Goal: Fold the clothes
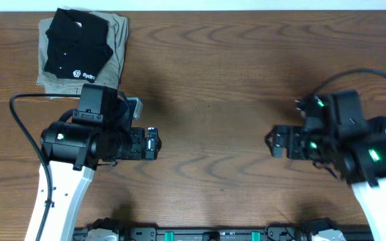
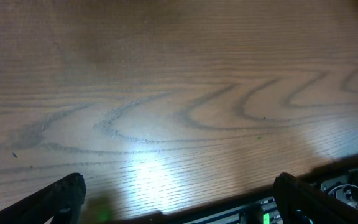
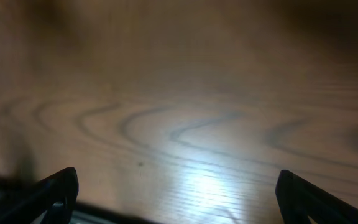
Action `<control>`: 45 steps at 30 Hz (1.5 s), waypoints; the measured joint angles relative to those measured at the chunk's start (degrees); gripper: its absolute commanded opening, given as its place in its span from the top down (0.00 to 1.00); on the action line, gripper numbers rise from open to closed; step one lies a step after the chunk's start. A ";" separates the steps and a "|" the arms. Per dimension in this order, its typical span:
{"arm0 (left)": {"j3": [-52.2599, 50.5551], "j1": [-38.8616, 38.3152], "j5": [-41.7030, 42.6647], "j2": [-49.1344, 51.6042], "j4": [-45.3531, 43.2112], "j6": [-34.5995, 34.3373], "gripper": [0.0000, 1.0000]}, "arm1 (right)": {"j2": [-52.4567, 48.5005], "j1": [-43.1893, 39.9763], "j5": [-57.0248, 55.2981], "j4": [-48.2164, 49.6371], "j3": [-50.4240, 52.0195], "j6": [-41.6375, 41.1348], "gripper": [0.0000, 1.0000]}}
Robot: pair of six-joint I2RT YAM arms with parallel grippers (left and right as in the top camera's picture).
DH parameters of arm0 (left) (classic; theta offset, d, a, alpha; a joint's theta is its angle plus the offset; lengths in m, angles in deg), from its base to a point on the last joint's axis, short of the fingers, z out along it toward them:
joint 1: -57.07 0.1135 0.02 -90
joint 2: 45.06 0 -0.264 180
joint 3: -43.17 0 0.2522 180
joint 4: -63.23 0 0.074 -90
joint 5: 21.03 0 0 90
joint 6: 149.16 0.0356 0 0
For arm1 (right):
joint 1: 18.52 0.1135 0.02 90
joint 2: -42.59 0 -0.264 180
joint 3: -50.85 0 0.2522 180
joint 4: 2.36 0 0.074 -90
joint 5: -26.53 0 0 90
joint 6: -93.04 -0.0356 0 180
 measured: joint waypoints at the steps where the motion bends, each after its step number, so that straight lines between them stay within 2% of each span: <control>1: 0.00 0.00 0.00 0.00 -0.02 0.00 0.02 | 2.51 0.00 -1.77 -0.20 -0.13 -0.52 0.01; 7: 0.00 0.00 0.00 0.00 0.00 0.00 0.02 | 13.94 0.00 -7.69 -0.74 -0.42 -2.14 0.01; 13: -0.02 0.00 0.00 -0.02 0.00 0.00 0.02 | 19.45 0.00 -9.42 -2.12 -0.44 -2.49 0.01; 26: -0.02 0.00 0.00 0.00 0.00 0.00 0.02 | 20.22 0.00 -10.54 -3.37 -0.44 -1.57 0.01; 34: 0.00 0.00 0.00 -0.02 0.00 0.00 0.02 | 20.22 0.00 -12.24 -2.93 -0.44 6.60 0.01; 40: 0.00 0.00 0.00 0.00 0.00 0.00 0.02 | 22.49 -2.58 -14.05 3.56 1.38 9.75 0.01; 45: -0.04 0.00 0.02 0.00 0.00 0.00 0.02 | 31.28 -8.35 -14.47 10.93 10.36 11.10 0.01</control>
